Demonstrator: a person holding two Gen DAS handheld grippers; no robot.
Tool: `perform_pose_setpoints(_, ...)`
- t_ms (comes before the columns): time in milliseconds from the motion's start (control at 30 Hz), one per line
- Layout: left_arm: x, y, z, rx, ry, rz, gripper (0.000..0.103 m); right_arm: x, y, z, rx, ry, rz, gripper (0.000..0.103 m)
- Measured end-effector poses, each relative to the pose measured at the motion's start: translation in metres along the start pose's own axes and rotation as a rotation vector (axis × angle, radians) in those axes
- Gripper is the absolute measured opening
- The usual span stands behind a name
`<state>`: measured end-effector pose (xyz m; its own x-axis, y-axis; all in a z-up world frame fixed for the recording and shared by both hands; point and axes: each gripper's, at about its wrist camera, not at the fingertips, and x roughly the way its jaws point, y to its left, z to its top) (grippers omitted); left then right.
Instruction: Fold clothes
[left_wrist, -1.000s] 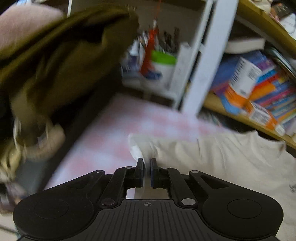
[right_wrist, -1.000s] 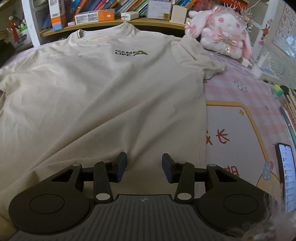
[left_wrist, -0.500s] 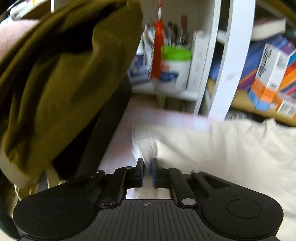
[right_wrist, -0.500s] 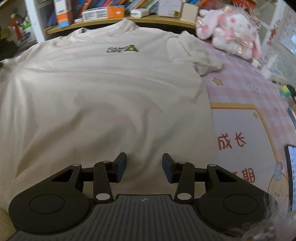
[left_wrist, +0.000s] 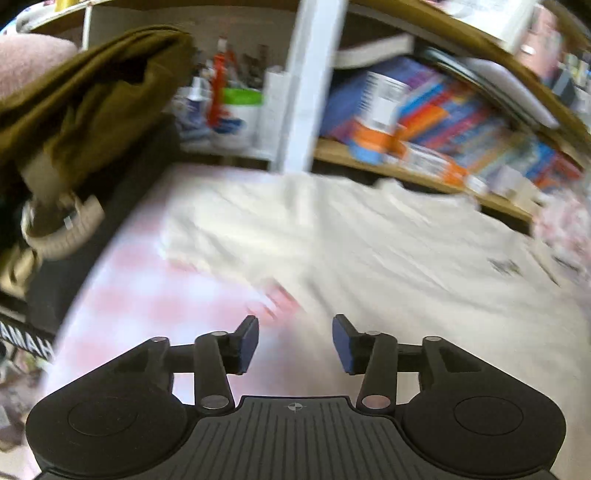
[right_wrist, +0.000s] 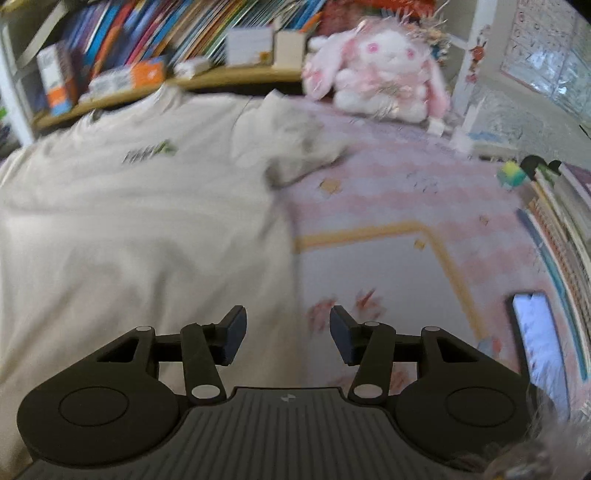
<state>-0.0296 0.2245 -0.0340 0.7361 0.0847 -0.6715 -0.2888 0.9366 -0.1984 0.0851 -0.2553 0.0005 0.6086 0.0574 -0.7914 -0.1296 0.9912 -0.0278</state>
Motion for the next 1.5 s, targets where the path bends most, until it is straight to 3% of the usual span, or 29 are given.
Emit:
perform_pose_setpoints(200, -0.017, -0.052, -0.042, -0.009, 0.056, 0.002, 0.048, 0.033, -0.038, 0.061, 0.047, -0.053, 0.06, 0.05)
perform_pose_setpoints(467, -0.034, -0.103, -0.078, -0.046, 0.108, 0.119, 0.048, 0.103, -0.072, 0.127, -0.01, -0.039, 0.085, 0.051)
perform_pose_setpoints(667, -0.033, -0.125, -0.085, -0.033, 0.121, 0.229, 0.048, 0.147, -0.088, 0.146, -0.017, 0.016, 0.145, 0.046)
perform_pose_setpoints(800, -0.031, -0.132, -0.086, -0.035, 0.124, 0.274, 0.049, 0.156, -0.087, 0.145, -0.051, 0.03, 0.193, 0.041)
perform_pose_setpoints(833, -0.031, -0.133, -0.087, -0.033, 0.125, 0.282, 0.049, 0.158, -0.087, 0.144, -0.061, 0.031, 0.206, 0.036)
perform_pose_setpoints(867, -0.031, -0.135, -0.087, -0.032, 0.125, 0.289, 0.049, 0.157, -0.086, 0.145, -0.07, 0.033, 0.228, 0.019)
perform_pose_setpoints(933, -0.03, -0.136, -0.086, -0.034, 0.128, 0.301, 0.049, 0.153, -0.088, 0.144, -0.077, 0.042, 0.268, 0.013)
perform_pose_setpoints(1033, -0.029, -0.138, -0.086, -0.042, 0.132, 0.313, 0.049, 0.123, -0.1, 0.137, 0.018, -0.08, 0.212, 0.012)
perform_pose_setpoints(1167, -0.028, -0.139, -0.085, -0.039, 0.137, 0.313, 0.051, 0.092, -0.104, 0.104, 0.113, -0.115, 0.171, 0.013)
perform_pose_setpoints(1500, -0.03, -0.146, -0.09, -0.026, 0.141, 0.29, 0.053, 0.099, -0.097, 0.074, 0.191, 0.044, 0.237, 0.014)
